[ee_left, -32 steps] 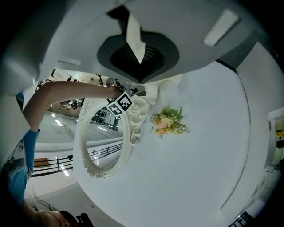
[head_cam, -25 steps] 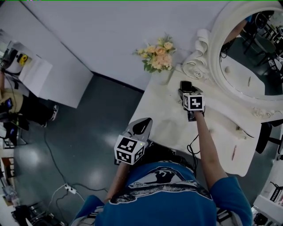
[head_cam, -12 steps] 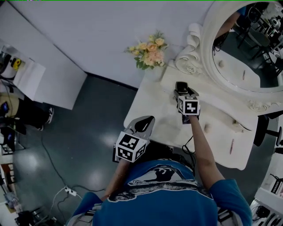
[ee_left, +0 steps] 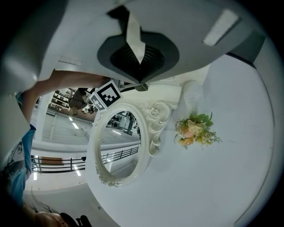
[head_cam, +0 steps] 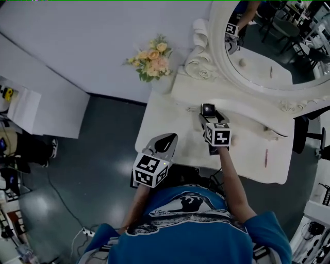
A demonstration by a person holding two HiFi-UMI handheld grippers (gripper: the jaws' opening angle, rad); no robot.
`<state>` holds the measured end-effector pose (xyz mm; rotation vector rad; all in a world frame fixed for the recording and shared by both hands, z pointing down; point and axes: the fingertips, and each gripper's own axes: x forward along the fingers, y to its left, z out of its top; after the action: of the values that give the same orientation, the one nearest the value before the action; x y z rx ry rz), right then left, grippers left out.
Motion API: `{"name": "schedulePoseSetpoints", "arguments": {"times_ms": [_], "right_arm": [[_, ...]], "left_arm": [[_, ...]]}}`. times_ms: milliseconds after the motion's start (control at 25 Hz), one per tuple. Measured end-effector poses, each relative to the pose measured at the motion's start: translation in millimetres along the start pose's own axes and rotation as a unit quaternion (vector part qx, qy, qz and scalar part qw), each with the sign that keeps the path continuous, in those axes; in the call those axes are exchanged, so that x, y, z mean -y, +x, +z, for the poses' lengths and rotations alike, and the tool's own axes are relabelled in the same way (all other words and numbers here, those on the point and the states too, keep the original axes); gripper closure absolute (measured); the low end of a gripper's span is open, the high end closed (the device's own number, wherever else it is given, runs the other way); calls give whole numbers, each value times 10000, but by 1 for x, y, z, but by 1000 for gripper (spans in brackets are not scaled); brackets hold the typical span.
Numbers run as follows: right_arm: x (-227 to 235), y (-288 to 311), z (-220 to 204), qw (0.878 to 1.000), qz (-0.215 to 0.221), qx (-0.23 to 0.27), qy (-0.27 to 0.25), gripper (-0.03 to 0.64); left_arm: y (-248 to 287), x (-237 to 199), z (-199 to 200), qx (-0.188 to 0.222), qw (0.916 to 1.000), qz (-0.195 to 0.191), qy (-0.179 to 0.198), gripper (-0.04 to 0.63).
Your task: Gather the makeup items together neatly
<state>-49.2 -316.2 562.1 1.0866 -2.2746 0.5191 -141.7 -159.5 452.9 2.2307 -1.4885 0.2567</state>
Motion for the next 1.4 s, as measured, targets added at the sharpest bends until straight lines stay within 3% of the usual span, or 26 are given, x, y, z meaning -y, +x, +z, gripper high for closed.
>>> {"name": "schedulePoseSetpoints", "arguments": {"times_ms": [480,880,1160,1400], "right_arm": [[35,-26,-72,9959,-350,-489,677,305],[20,-17,-126,9845,-163,-1026,1416,307],[15,-7,-132,9887,-287,-978,1102,304],[15,-3,-135,9909,-777,-926,588,299]], "left_arm": [[33,37,0,-230,9972,-664,267,584],[41,42,-3,-342,9961,-754,315,584],[38,36,-3,-349,9968,-667,282,584],[38,33,-3,-338,9968,-658,287,584]]}}
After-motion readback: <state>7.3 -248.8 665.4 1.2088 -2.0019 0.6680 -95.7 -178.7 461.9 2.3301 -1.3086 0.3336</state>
